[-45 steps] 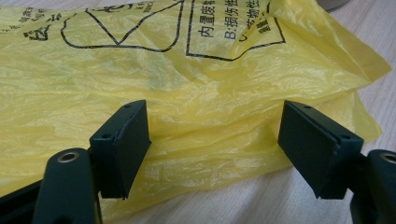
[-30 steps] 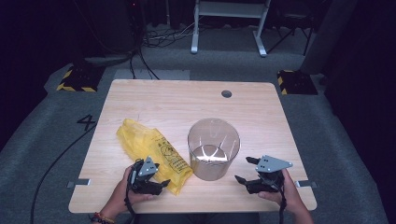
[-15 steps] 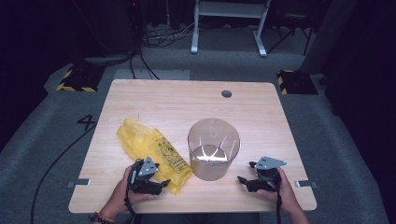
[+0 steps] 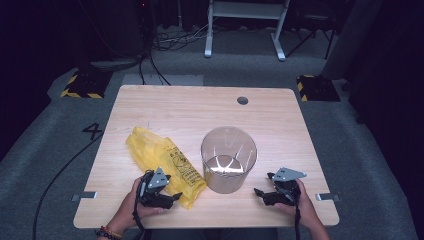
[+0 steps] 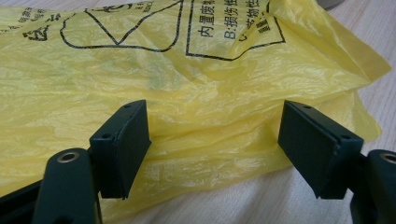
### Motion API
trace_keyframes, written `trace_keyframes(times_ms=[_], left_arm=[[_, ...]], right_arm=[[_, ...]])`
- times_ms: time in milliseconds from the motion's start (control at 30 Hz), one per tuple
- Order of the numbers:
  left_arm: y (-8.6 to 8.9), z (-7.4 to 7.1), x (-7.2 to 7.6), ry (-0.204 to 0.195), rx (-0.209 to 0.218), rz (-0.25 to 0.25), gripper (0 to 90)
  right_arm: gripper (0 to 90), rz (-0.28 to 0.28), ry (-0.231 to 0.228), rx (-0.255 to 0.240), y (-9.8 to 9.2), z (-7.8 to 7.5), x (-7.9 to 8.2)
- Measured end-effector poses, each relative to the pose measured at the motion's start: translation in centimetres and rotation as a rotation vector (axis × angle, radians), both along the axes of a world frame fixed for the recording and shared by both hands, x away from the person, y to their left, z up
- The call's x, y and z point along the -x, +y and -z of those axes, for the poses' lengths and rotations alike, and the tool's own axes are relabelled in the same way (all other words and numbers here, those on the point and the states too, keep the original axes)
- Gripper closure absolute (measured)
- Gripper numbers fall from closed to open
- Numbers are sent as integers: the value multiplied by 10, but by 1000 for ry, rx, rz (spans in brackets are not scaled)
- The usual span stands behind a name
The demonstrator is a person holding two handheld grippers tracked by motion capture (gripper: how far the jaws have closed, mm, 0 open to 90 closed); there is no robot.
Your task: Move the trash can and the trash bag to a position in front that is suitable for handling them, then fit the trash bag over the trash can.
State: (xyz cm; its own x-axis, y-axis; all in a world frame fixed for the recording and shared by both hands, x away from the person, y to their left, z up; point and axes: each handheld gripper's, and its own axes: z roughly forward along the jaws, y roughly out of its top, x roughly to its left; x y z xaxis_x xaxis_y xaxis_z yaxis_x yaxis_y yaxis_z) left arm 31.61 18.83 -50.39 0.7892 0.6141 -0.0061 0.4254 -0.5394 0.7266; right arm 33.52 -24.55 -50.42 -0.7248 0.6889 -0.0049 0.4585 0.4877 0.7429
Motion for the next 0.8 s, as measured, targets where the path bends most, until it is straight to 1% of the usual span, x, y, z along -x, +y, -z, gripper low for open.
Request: trace_keyframes(times_ms=[200,300,333,367,400,433,467,533,600,733,800], left_arm=[[0,0,0,0,0,1,250],[0,0,1,-1,-6,-8,242],[-1,-1,2,-9,-23,-23,229],[-1,-2,3,-18,-33,-26,206],[-1,-3,4,-30,-46,-22,197],[-1,-6,7,-57,-49,-13,183],[0,-9,10,-73,-35,-12,181],[4,-12,13,-80,-9,-13,180],[8,-14,14,-83,-24,-37,177],[20,-18,13,-94,-10,-115,172],[27,-18,12,-100,-15,-154,173]], right_arm=[[183,0,0,0,0,0,0],[182,0,0,0,1,0,-1],[182,0,0,0,1,0,-1],[182,0,0,0,1,0,-1],[182,0,0,0,1,0,-1],[182,0,0,0,1,0,-1],[182,0,0,0,1,0,-1],[182,-1,0,0,1,0,-1],[181,-5,1,1,1,0,0],[181,-13,1,1,1,0,0],[181,-15,-1,2,1,0,0]])
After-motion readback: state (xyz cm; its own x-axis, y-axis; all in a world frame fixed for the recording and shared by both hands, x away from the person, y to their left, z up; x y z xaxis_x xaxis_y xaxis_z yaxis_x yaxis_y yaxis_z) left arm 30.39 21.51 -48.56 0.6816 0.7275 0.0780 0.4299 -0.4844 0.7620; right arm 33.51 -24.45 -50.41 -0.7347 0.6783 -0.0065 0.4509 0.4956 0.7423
